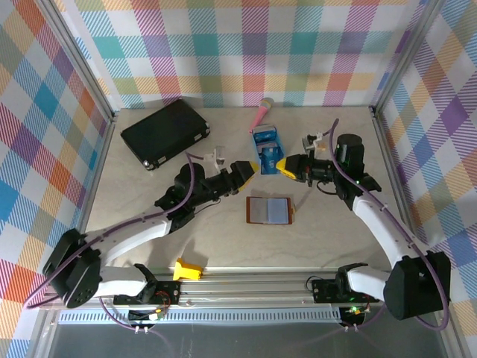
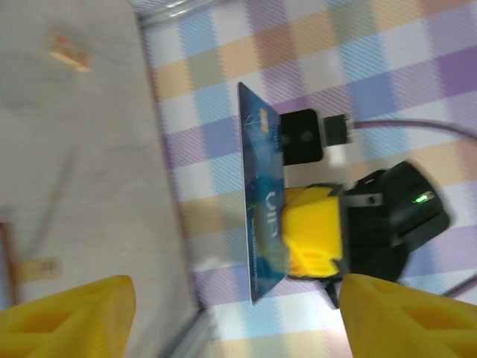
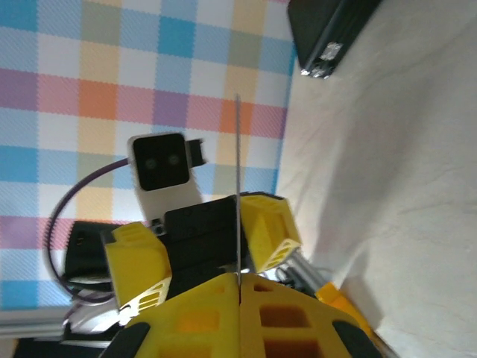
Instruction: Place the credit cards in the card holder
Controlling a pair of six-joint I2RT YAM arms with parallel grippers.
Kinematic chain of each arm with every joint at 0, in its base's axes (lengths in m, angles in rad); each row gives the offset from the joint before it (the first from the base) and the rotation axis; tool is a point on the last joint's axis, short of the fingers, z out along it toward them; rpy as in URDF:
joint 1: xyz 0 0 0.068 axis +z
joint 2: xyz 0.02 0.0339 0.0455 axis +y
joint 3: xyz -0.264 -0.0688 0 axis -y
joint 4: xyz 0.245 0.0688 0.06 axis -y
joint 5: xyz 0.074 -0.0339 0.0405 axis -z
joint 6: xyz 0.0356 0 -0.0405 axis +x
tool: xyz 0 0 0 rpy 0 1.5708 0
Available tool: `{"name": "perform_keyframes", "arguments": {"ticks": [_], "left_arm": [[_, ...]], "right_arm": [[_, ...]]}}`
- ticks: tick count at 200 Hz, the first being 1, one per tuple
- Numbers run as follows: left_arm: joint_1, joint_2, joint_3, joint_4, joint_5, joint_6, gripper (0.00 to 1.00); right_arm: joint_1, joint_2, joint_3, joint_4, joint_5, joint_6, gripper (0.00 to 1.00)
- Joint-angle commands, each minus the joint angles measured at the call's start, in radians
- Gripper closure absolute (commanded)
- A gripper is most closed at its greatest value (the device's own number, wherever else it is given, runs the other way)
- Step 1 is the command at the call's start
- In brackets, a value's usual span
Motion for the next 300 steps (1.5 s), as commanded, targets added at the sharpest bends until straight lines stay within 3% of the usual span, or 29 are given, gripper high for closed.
{"name": "perform_keyframes", "arguments": {"ticks": [1, 32, 83, 108, 140, 173, 257, 300], "left_arm": [[0.018, -0.061, 0.029, -0.308, -0.056, 0.203, 0.25], [0.041, -0.015, -0.068, -0.200, 0.004, 0.165, 0.24], [0.046, 0.213, -0.041, -0.116, 0.105, 0.194, 0.25], [0.052, 0.316, -0.034, -0.029, 0.125, 0.167, 0.34], [0.056, 0.401, -0.023, 0.022, 0.126, 0.158, 0.62], [0.056, 0.443, -0.013, -0.010, 0.096, 0.170, 0.80], [0.057, 0.498, -0.023, -0.050, 0.022, 0.206, 0.97], [0.056, 0.517, -0.039, -0.046, 0.012, 0.210, 1.00]], "right_arm": [[0.006, -0.065, -0.025, -0.188, 0.097, -0.231, 1.00], [0.048, -0.168, -0.207, -0.180, 0.265, -0.286, 1.00], [0.161, -0.249, -0.404, -0.071, 0.489, -0.319, 1.00], [0.166, -0.193, -0.407, -0.060, 0.500, -0.359, 1.00], [0.166, -0.127, -0.407, -0.019, 0.506, -0.372, 1.00], [0.169, -0.075, -0.410, 0.013, 0.511, -0.385, 1.00], [0.180, 0.010, -0.430, 0.092, 0.500, -0.395, 1.00], [0.180, 0.038, -0.433, 0.096, 0.498, -0.414, 1.00]]}}
